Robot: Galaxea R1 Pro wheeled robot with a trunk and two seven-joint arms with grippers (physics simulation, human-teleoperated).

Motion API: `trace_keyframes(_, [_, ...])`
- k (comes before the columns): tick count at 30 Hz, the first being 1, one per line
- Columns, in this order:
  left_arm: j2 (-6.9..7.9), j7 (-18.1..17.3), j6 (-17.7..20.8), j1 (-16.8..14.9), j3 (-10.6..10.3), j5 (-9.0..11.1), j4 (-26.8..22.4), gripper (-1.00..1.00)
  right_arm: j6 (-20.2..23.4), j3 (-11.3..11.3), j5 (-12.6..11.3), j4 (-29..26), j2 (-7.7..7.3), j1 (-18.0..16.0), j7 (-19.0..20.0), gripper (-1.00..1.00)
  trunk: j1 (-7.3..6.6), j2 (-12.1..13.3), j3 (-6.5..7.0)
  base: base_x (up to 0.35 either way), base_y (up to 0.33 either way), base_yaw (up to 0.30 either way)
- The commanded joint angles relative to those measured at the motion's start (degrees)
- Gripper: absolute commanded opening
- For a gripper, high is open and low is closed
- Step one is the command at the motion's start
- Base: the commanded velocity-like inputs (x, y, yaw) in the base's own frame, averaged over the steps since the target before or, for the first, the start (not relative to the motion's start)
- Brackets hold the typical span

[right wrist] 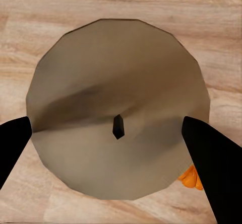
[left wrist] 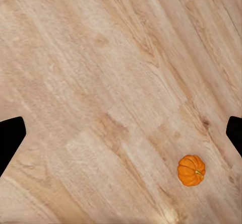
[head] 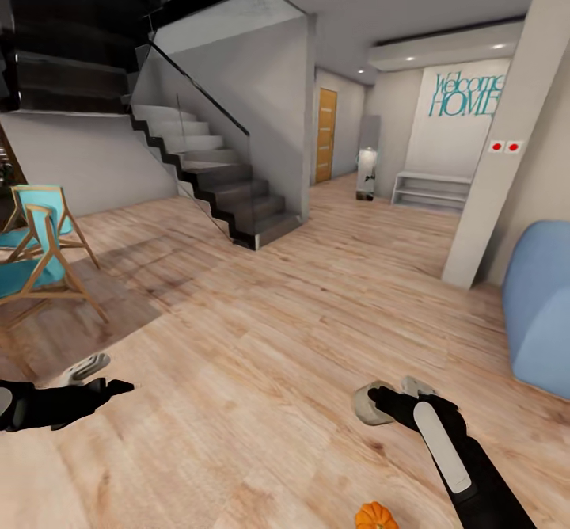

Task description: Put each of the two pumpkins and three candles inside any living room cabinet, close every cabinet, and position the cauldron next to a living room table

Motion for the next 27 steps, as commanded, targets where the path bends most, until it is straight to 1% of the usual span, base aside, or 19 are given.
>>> trace_keyframes(1, [-0.22, 0.58, 0.16, -0.06, 0.00, 0.56, -0.04, 1.00, 0.03, 0.13, -0.61, -0.08, -0.06, -0.02, -0.61, -1.00, -0.23, 0.39, 0.13, 0.000, 0.000, 0.281])
trace_keyframes(8, [-0.96, 0.66, 0.16, -0.06, 0.00, 0.53, -0.03, 1.00, 0.03, 0.13, -0.61, -0.07, -0.06, -0.02, -0.61, -1.00, -1.77, 3.19, 1.38, 0.000, 0.000, 0.281])
trace_keyframes(27, [-1.04, 0.63, 0.17, -0.06, 0.00, 0.52, -0.04, 1.00, 0.03, 0.13, -0.67, 0.62, 0.03, -0.02, -0.53, -1.00, -5.94, 10.81, 4.79, 0.000, 0.000, 0.281])
